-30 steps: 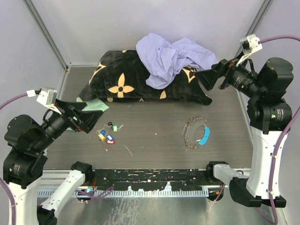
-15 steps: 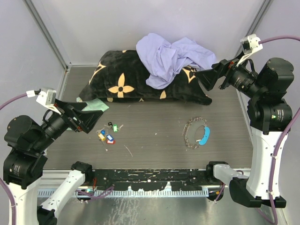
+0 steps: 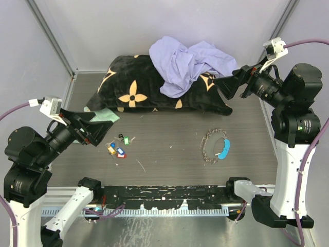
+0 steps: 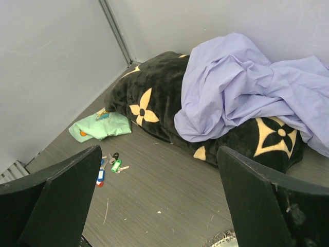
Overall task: Remove the keys from the keyring
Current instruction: Reset both arms
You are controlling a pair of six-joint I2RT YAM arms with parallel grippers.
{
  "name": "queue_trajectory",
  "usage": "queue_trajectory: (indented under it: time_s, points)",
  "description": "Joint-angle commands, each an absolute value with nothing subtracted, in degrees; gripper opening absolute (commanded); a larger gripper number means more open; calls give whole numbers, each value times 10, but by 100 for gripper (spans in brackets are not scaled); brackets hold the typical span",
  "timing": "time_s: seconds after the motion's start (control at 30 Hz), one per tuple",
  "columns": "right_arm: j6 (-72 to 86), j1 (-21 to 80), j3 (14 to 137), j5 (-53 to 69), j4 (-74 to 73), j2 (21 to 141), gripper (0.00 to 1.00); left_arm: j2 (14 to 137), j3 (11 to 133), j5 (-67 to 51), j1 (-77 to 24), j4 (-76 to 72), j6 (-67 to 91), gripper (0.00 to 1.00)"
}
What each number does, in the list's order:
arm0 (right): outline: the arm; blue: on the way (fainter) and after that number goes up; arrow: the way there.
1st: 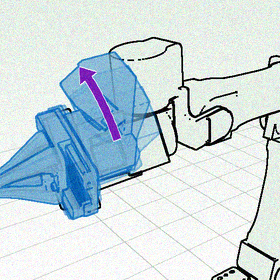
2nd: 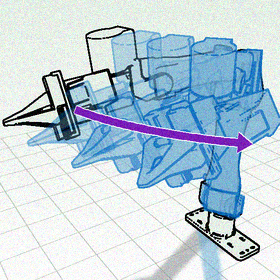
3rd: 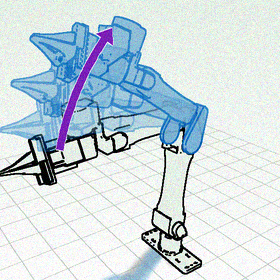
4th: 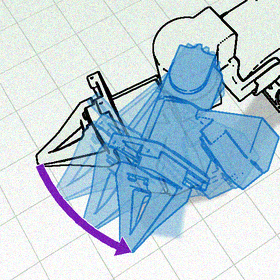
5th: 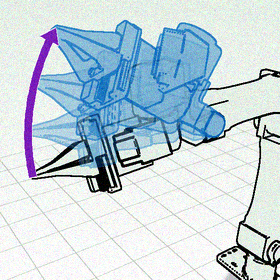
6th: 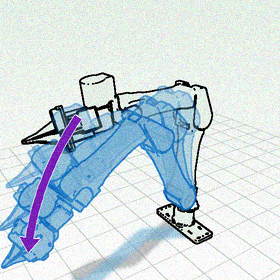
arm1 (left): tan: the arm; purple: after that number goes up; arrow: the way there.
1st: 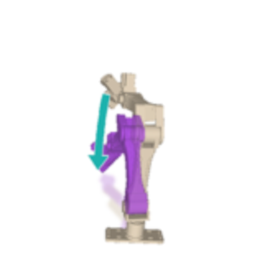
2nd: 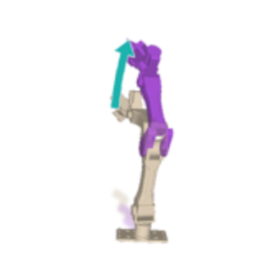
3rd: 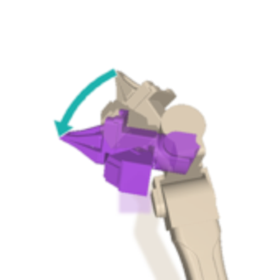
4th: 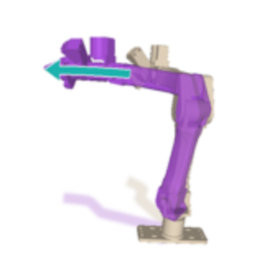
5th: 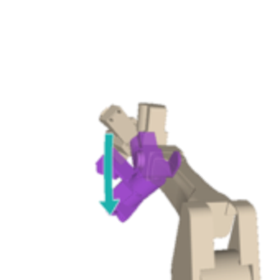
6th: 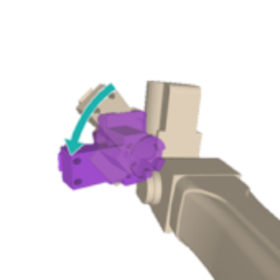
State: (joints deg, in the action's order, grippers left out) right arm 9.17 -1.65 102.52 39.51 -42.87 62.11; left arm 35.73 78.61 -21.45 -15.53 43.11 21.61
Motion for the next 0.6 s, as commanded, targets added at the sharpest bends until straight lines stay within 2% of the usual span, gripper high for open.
queue_trajectory:
  time_s: [0.0, 0.57]
  points:
    - [88, -19, 1029, 393, -397, 611, 100, 354, 789, -228, -157, 397, 215, 98]
    - [87, -19, 1029, 397, -398, 610, 100, 353, 789, -227, -156, 397, 214, 98]
